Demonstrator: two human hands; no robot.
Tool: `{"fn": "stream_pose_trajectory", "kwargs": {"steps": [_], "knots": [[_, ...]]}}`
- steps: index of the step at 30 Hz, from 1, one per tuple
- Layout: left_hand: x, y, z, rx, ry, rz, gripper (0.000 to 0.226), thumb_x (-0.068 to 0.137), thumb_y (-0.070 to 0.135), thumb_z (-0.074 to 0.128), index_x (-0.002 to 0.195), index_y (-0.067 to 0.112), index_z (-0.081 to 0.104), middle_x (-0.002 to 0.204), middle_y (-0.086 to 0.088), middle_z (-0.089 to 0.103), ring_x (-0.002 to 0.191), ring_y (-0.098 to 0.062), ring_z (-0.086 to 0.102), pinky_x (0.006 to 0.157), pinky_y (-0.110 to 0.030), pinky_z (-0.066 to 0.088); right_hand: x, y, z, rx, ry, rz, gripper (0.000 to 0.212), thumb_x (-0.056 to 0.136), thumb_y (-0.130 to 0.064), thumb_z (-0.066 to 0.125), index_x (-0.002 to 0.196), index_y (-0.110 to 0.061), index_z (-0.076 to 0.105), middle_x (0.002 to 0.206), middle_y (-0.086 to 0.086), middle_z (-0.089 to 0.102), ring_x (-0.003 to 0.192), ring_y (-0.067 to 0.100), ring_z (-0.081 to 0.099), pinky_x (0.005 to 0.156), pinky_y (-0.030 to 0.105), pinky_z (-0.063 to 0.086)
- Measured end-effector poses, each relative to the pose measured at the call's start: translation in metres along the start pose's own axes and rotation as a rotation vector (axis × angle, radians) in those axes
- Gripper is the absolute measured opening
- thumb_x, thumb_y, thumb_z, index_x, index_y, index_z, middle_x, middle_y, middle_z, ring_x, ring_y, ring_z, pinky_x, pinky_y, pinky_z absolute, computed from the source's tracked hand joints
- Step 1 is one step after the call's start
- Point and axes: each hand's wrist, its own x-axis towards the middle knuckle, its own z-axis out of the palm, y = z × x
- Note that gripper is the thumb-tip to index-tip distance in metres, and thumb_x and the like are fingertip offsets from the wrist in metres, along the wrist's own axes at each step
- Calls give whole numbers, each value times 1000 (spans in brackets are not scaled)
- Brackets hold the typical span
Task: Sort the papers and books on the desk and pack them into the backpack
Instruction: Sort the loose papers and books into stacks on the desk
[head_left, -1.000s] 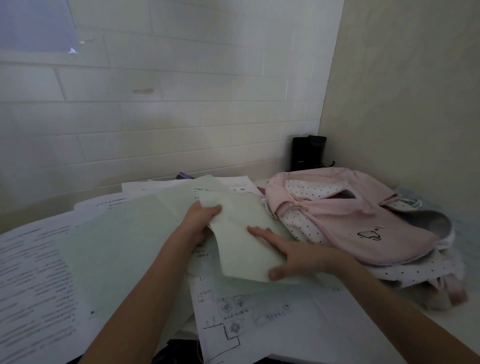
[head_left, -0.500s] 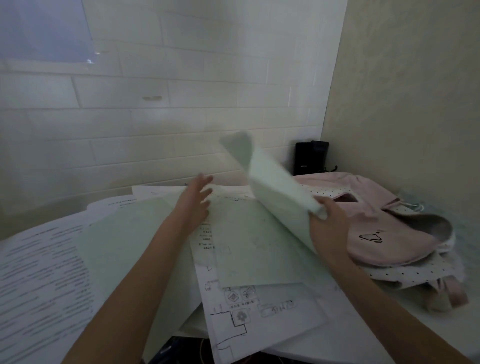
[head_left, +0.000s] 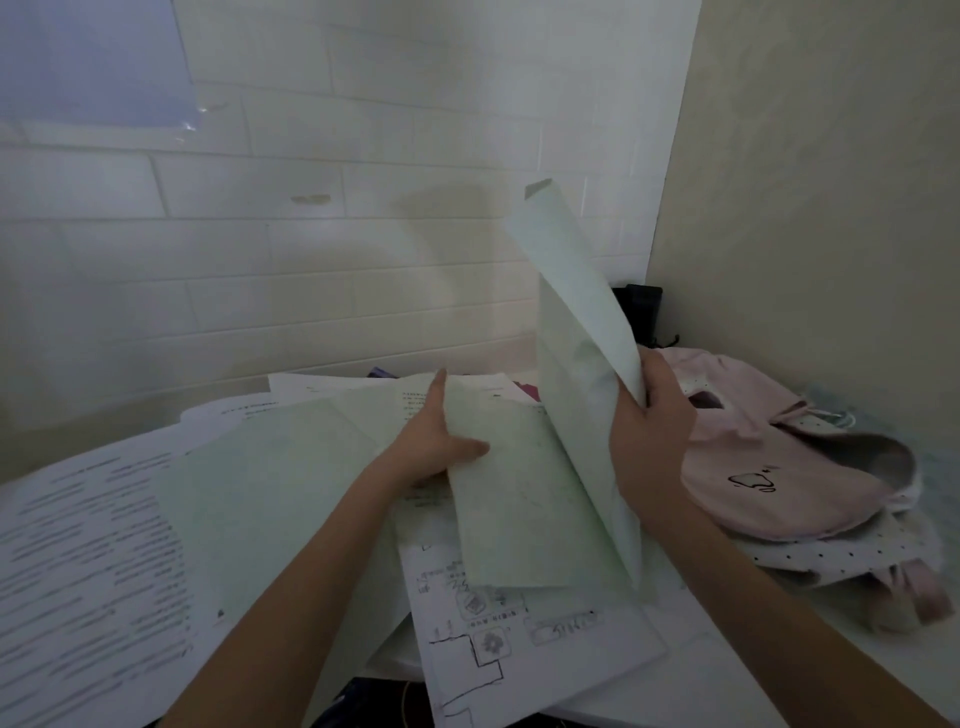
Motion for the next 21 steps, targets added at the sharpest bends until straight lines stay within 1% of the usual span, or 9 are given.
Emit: {"fn": "stream_pose_trajectory", "kwargs": {"steps": [1, 3, 6, 9, 12, 14, 16, 19, 21], "knots": [[0, 2, 0, 45, 33, 35, 108, 78, 13, 75, 153, 28, 0, 145, -5, 40, 128, -24, 45, 98, -29, 40, 2, -1, 0, 15, 3, -4, 30, 85, 4, 52, 111, -8, 63, 89, -8, 62, 79, -9, 52, 74, 10, 40], [2, 11, -12, -84, 199, 16, 105, 75, 5, 76, 153, 26, 9, 148, -7, 40, 126, -24, 48, 97, -28, 42, 6, -5, -2, 45, 5, -27, 33, 85, 6, 51, 111, -9, 63, 88, -11, 62, 80, -10, 52, 74, 15, 42], [7, 20, -46, -276, 450, -21, 92, 79, 4, 73, 151, 23, 21, 148, -7, 38, 124, -23, 48, 88, -24, 38, 13, -13, -6, 58, 31, -119, 35, 82, 10, 48, 111, -4, 62, 87, -18, 58, 79, -14, 51, 71, 7, 38], [4, 19, -67, -191, 481, 79, 73, 83, 10, 70, 145, 28, 37, 141, 1, 42, 122, -20, 46, 88, -24, 36, 14, -23, -1, 25, -24, -203, 46, 73, 10, 44, 113, -4, 62, 90, -16, 63, 79, -16, 50, 69, 7, 37], [1, 12, -79, -234, 538, 91, 54, 78, 14, 74, 126, 32, 57, 135, -5, 52, 119, -23, 51, 96, -30, 43, 5, -36, 14, -57, -134, -357, 59, 64, 14, 46, 118, -4, 63, 103, 8, 70, 88, 4, 58, 76, 13, 40], [-1, 4, -92, -282, 571, 67, 49, 70, 18, 79, 115, 29, 63, 123, -10, 61, 110, -27, 59, 97, -39, 49, -1, -47, 27, -118, -207, -421, 62, 65, 16, 50, 122, -6, 61, 108, 13, 70, 93, 16, 59, 78, 13, 38], [-3, -3, -106, -387, 608, 26, 50, 66, 21, 76, 115, 19, 63, 118, -15, 65, 106, -31, 63, 94, -47, 51, -8, -54, 44, -174, -407, -347, 61, 74, 12, 49, 128, -14, 58, 113, 14, 68, 98, 25, 61, 85, 25, 42], [-11, -9, -110, -661, 632, -43, 42, 95, 7, 48, 137, 2, 45, 139, -20, 49, 118, -26, 54, 84, -24, 51, -25, -48, 73, -359, -850, -243, 52, 87, 0, 44, 133, -26, 50, 110, 16, 67, 96, 32, 64, 80, 38, 50], [-12, -12, -113, -927, 661, -104, 37, 97, 0, 44, 134, -5, 45, 134, -23, 51, 121, -30, 52, 84, -18, 44, -42, -41, 85, -452, -976, -242, 49, 90, -6, 47, 136, -25, 45, 107, 17, 66, 93, 35, 63, 75, 37, 49]]}}
